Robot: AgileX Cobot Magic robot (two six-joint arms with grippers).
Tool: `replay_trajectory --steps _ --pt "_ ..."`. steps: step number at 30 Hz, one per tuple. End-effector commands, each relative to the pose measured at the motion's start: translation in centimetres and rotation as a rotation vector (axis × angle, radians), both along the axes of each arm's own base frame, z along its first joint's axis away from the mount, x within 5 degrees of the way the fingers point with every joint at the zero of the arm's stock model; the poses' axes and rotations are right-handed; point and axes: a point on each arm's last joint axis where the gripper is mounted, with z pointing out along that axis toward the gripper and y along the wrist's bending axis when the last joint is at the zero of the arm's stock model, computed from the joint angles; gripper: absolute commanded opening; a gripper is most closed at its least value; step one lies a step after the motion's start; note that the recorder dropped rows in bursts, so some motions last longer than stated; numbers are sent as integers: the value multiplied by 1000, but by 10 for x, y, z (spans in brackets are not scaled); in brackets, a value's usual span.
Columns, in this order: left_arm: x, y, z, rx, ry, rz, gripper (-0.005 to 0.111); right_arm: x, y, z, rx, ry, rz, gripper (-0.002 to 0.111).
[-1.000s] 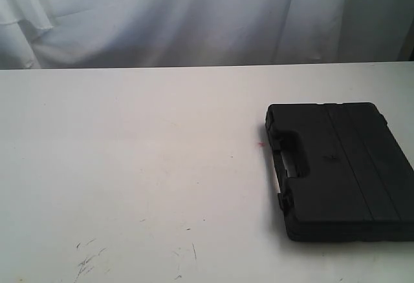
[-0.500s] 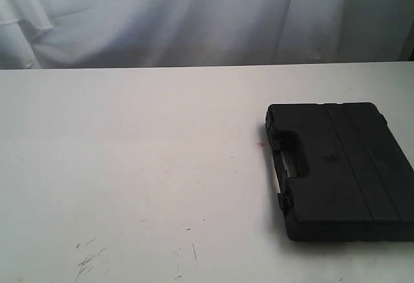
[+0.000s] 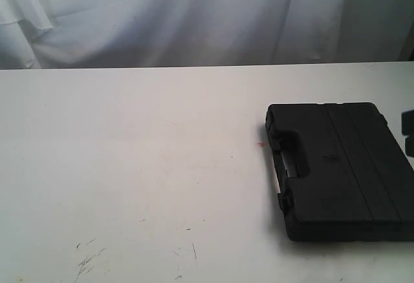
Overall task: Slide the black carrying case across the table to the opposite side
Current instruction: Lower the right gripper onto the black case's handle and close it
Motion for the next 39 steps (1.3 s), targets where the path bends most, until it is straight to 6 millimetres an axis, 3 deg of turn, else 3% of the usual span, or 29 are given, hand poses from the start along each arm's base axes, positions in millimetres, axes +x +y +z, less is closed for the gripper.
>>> replay_trajectory --steps 1,5,15,27,34,39 --pt "0 0 -1 -7 -9 3 0 15 7 18 11 8 23 0" --pt "0 0 -1 -7 -9 3 0 37 25 19 24 53 50 0" --pt "0 0 -1 -7 -9 3 0 98 77 -23 -77 267 79 0" --pt "0 0 -1 -7 -9 3 0 148 136 -66 -182 392 119 0" --pt "0 0 -1 -7 -9 3 0 179 148 -78 -254 412 94 1" --pt "0 0 -1 -7 -9 3 0 187 148 -86 -307 414 88 18"
